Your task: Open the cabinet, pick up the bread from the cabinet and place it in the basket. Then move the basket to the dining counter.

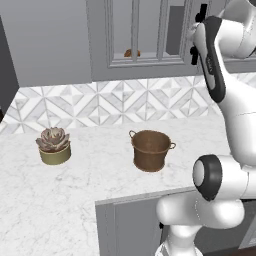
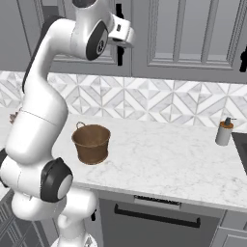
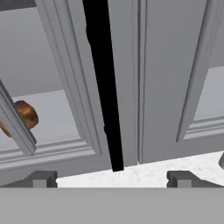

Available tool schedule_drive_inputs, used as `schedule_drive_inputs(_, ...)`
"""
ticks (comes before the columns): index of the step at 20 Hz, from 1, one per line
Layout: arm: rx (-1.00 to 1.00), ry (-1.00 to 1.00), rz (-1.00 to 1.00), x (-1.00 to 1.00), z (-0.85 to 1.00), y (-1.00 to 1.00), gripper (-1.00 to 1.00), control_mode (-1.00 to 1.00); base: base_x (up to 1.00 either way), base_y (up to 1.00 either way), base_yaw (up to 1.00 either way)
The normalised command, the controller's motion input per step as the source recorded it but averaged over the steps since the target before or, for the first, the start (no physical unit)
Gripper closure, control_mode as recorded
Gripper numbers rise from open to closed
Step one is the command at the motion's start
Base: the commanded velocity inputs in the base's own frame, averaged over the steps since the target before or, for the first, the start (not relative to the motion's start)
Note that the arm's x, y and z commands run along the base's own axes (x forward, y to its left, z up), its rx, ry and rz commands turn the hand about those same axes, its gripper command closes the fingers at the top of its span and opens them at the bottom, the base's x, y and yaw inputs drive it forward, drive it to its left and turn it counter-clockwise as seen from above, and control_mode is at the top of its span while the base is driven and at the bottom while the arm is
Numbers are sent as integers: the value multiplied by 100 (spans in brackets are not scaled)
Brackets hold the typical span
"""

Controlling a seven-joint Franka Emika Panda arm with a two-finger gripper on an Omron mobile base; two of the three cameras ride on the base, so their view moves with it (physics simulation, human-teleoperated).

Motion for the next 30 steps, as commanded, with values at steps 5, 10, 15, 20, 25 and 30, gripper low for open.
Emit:
schedule_drive_inputs(5, 0, 0, 0, 64, -2, -15, -100, -100, 0, 0, 0)
schedule_drive_inputs(10, 0, 0, 0, 65, -1, -26, -100, -100, 0, 0, 0)
schedule_drive_inputs(15, 0, 0, 1, 23, 0, -1, -100, -100, 0, 0, 0)
schedule_drive_inputs(20, 0, 0, 2, 10, -2, 8, -100, -100, 0, 0, 0)
schedule_drive_inputs(25, 0, -8, 3, 2, -1, 11, -100, -100, 0, 0, 0)
schedule_drive_inputs(30, 0, -13, 3, 0, 0, 11, -100, -100, 0, 0, 0)
